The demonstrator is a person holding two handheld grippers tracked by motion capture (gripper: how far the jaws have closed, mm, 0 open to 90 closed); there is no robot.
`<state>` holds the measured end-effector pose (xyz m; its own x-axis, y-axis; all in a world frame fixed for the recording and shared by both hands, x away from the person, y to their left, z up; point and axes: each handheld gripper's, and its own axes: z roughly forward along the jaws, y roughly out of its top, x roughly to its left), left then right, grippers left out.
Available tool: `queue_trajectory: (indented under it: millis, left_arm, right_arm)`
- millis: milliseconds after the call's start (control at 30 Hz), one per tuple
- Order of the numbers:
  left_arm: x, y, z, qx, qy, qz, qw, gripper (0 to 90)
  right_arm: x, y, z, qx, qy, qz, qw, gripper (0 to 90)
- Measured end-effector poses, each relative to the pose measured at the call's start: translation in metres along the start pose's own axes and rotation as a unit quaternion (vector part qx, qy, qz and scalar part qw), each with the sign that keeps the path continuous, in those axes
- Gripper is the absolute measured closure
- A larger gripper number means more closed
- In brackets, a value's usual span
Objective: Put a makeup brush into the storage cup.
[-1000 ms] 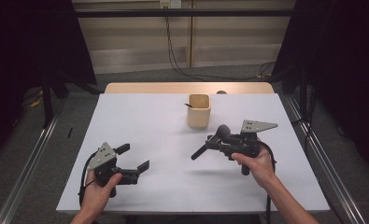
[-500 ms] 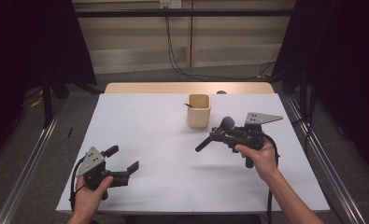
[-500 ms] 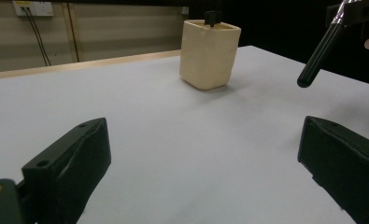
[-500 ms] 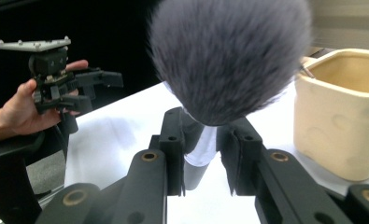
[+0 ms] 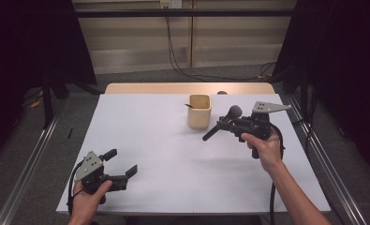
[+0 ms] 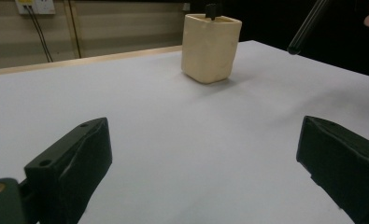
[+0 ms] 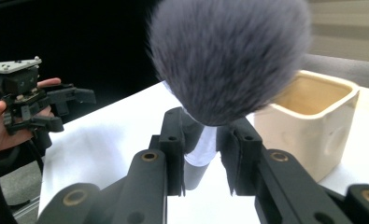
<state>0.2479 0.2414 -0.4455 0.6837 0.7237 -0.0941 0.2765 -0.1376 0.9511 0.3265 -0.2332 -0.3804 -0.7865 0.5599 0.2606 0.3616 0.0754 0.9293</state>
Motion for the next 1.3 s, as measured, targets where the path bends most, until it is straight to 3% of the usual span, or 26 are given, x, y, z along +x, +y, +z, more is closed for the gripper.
queue_trajectory:
  millis: [400,567,900,1300]
  left_arm:
    - [0.004,0.001,-0.002,-0.002,-0.004,-0.001,1.0000,3.2]
    - [0.004,0.000,-0.003,0.000,0.003,-0.003,1.0000,3.2]
    - [0.002,-0.001,-0.001,0.005,-0.003,0.000,1.0000,3.3]
    - [0.003,-0.001,-0.001,0.010,-0.002,0.003,0.9999,3.2]
  right_arm:
    - [-0.014,0.028,0.006,0.019,-0.027,-0.017,0.9993,71.9]
    - [-0.018,0.039,0.010,0.015,-0.038,-0.023,0.9989,71.9]
    - [-0.027,0.065,0.015,0.012,-0.069,-0.034,0.9969,72.0]
    - [-0.039,0.077,0.029,0.014,-0.099,-0.036,0.9944,71.9]
